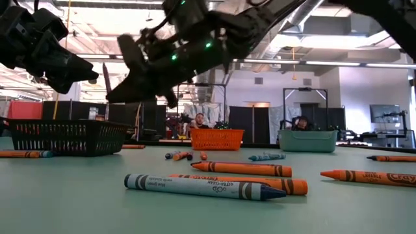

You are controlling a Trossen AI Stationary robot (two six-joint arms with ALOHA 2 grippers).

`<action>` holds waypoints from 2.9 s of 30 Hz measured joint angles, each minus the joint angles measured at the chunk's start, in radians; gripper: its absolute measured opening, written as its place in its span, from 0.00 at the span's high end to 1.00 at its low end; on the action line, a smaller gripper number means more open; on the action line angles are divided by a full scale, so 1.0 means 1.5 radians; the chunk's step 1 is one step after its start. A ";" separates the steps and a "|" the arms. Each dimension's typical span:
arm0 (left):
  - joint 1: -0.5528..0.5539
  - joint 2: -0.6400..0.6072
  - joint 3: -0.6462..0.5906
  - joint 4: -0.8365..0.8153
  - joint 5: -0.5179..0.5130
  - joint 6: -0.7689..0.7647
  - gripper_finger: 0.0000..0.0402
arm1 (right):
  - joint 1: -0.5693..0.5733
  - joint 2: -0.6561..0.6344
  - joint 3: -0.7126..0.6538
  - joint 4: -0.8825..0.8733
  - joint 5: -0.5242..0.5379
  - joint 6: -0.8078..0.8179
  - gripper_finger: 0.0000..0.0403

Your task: Sort crayons

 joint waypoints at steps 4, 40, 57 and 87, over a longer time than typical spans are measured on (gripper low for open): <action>0.000 0.000 0.000 0.000 0.000 0.000 0.68 | -0.008 0.050 0.056 -0.045 -0.018 -0.002 0.99; 0.000 0.000 0.000 -0.001 0.001 0.000 0.68 | 0.088 -0.259 0.046 -0.623 0.148 -0.086 0.68; 0.000 0.000 -0.002 0.017 -0.003 -0.138 0.68 | 0.432 -0.625 -0.516 -0.273 0.519 0.059 0.68; 0.463 0.570 0.293 -0.136 0.159 -0.108 0.68 | 0.472 -0.619 -0.651 0.016 0.509 -0.187 0.68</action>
